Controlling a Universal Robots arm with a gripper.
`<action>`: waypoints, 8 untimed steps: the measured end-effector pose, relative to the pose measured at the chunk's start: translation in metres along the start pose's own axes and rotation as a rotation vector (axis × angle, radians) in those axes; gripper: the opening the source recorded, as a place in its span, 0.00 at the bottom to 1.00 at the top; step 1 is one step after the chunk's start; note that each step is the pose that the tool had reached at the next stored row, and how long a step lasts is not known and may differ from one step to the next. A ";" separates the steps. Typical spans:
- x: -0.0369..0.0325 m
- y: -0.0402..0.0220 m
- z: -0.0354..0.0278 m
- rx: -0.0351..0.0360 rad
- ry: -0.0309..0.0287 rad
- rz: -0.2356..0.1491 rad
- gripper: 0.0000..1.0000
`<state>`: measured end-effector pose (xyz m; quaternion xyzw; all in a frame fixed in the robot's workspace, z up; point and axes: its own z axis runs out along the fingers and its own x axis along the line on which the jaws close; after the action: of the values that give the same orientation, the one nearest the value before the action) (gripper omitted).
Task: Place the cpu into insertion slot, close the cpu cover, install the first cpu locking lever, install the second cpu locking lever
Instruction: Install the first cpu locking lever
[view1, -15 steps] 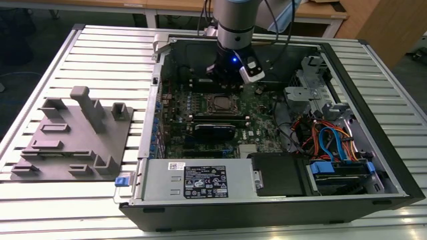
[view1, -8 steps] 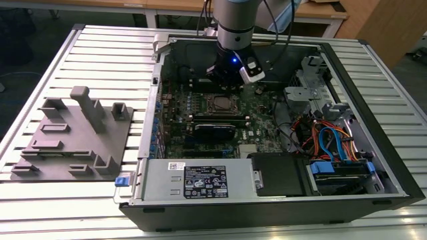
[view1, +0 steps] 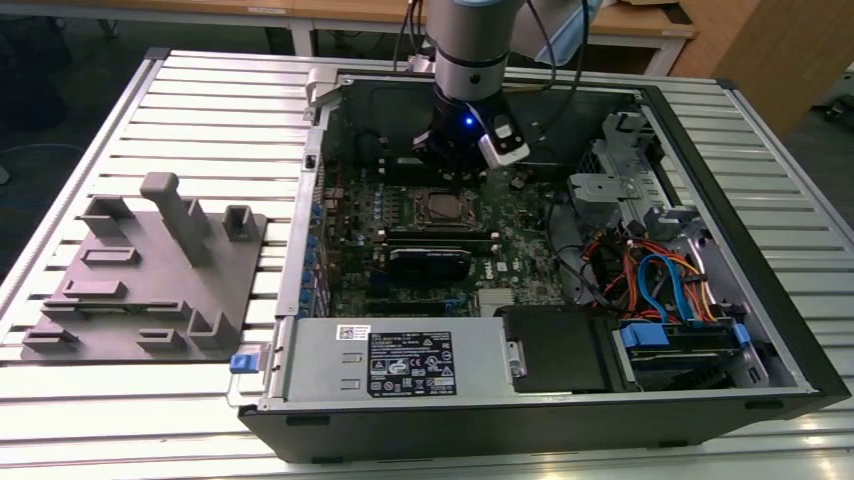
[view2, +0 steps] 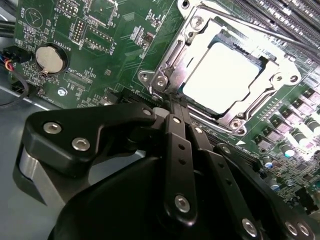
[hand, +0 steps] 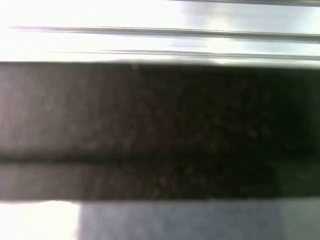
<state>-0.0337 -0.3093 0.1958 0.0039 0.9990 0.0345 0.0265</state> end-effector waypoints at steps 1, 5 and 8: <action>0.0000 0.0000 0.0001 -0.0060 0.0000 0.000 0.10; -0.0001 0.0001 0.0007 -0.0407 -0.0002 0.002 0.10; -0.0001 0.0002 0.0002 -0.0477 -0.0001 0.003 0.10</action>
<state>-0.0337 -0.3091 0.1956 0.0046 0.9979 0.0584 0.0266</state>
